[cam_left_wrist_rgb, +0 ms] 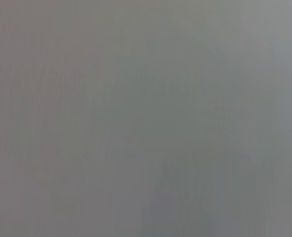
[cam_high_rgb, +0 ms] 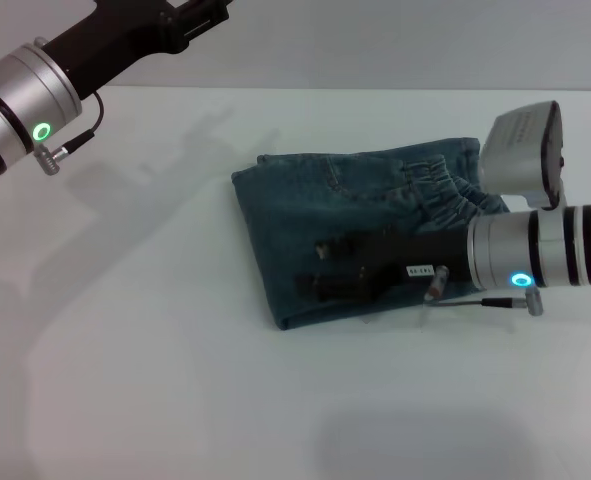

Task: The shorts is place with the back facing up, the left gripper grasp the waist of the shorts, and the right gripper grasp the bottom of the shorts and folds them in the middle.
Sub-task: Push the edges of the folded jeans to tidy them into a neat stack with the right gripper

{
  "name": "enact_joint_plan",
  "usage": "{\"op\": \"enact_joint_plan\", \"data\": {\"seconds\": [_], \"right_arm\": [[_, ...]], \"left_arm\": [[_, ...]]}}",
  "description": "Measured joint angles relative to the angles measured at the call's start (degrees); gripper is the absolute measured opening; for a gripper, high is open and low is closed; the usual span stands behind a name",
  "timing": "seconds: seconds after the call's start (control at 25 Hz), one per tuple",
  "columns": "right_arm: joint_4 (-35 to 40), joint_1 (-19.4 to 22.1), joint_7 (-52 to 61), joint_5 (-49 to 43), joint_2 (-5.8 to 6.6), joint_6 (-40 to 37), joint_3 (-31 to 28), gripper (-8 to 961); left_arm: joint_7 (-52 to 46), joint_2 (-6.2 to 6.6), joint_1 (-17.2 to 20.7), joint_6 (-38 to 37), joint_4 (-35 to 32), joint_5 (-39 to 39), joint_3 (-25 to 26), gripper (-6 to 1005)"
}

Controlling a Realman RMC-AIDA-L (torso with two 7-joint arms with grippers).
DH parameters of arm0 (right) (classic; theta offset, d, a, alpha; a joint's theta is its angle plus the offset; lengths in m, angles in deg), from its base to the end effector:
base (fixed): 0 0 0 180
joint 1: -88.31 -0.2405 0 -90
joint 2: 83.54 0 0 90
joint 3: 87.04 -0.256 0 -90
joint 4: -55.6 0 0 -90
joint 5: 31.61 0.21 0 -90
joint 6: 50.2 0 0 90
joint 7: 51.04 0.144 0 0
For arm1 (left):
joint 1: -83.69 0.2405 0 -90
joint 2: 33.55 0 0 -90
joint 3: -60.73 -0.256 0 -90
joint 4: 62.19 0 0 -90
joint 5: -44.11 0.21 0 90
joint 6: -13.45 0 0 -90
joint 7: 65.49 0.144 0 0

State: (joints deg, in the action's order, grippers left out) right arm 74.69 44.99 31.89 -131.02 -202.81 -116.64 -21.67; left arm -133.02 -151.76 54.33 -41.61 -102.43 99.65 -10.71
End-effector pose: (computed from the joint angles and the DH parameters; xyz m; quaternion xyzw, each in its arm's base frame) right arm 0.2162 0.3623 -0.0906 -0.9492 0.2527 0.1673 0.0846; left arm -0.2017 0.4100 0.0203 -0.8185 -0.2083 -0.3995 0.3566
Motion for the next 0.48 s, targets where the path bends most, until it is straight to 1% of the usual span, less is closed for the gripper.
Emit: {"op": "enact_joint_plan", "data": {"seconds": [0.48], "right_arm": [[0.0, -1.4, 2.3, 0.0, 0.01, 4.4, -0.1, 637]], "left_arm": [[0.0, 0.00, 0.5, 0.0, 0.1, -0.2, 0.8, 840]]}}
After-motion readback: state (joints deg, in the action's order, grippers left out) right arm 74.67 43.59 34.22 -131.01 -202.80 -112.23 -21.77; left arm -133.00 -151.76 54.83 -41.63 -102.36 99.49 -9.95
